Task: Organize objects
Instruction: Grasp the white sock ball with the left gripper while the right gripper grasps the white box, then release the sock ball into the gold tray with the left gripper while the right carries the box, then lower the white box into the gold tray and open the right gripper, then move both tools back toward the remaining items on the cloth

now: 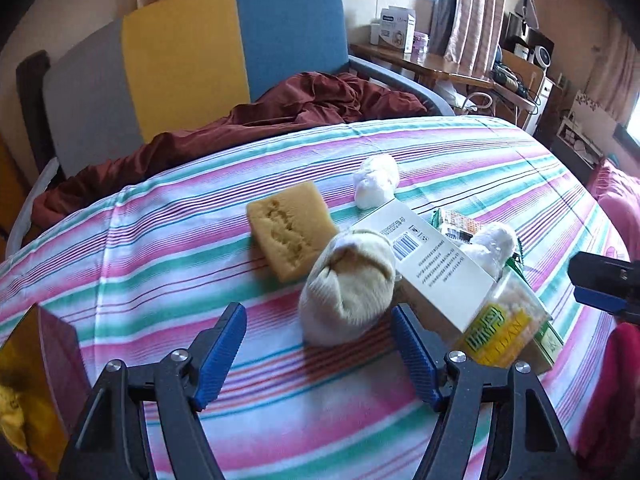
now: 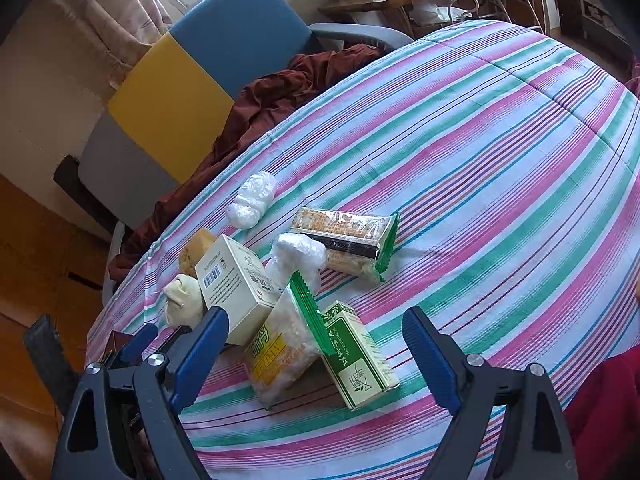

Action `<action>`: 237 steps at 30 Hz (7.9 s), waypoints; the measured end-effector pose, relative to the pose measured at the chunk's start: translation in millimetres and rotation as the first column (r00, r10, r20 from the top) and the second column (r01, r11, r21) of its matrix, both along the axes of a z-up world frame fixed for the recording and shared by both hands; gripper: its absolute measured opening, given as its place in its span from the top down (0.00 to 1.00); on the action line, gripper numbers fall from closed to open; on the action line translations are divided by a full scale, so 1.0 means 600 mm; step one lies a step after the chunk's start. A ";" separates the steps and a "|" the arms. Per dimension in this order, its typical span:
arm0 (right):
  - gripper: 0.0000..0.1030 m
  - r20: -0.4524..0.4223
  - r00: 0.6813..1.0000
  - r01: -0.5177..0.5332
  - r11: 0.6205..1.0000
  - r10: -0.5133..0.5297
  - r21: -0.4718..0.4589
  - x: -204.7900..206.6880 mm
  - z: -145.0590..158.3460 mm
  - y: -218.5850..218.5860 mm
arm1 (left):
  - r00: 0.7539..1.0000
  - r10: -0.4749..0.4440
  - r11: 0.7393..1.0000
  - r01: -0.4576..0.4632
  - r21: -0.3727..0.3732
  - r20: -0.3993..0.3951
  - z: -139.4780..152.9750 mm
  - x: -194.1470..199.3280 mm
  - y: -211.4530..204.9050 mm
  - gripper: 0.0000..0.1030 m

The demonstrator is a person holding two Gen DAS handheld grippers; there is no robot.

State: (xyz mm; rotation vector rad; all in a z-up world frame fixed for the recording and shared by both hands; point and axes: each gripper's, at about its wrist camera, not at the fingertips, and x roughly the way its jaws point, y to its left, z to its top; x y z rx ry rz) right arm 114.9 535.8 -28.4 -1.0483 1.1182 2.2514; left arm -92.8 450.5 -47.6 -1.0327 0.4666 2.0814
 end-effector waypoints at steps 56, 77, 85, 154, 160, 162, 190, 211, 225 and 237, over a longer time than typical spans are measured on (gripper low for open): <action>0.52 0.232 0.886 -0.458 0.840 0.402 0.290 -0.199 0.027 -0.168 | 0.996 -0.055 0.995 0.049 0.092 0.067 -0.013 0.192 -0.236 0.62; 0.52 0.250 0.812 -0.579 0.778 0.527 0.244 -0.134 -0.040 -0.296 | 0.978 0.200 0.954 -0.208 0.218 0.057 0.084 0.166 -0.449 0.62; 0.52 0.266 0.790 -0.612 0.736 0.552 0.290 -0.131 -0.045 -0.305 | 0.883 0.440 0.856 -0.467 0.223 0.162 0.073 0.098 -0.586 0.62; 0.52 0.189 0.790 -0.608 0.709 0.583 0.358 -0.144 0.066 -0.396 | 0.746 0.663 0.731 -0.663 0.162 0.062 0.076 0.049 -0.731 0.37; 0.52 0.142 0.703 -0.697 0.637 0.697 0.329 -0.188 0.097 -0.516 | 0.743 0.667 0.725 -0.665 0.179 0.053 0.076 0.076 -0.751 0.37; 0.52 0.146 0.670 -0.730 0.611 0.728 0.308 -0.209 0.091 -0.557 | 0.740 0.671 0.723 -0.667 0.180 0.048 0.073 0.084 -0.758 0.37; 0.27 0.145 0.620 -0.781 0.624 0.771 0.020 -0.324 -0.027 -0.725 | 0.717 0.692 0.696 -0.694 0.181 0.085 0.045 0.103 -0.806 0.37; 0.26 0.170 0.711 -0.695 0.645 0.682 0.318 -0.196 0.048 -0.567 | 0.809 0.587 0.802 -0.575 0.161 -0.030 0.085 0.132 -0.704 0.35; 0.26 0.192 0.836 -0.548 0.764 0.514 0.340 -0.134 0.042 -0.391 | 0.906 0.418 0.905 -0.409 0.115 -0.065 0.087 0.153 -0.577 0.34; 0.26 0.192 0.961 -0.263 0.877 0.201 0.402 -0.075 0.053 -0.146 | 0.960 0.275 0.958 -0.269 0.100 -0.055 0.090 0.167 -0.481 0.34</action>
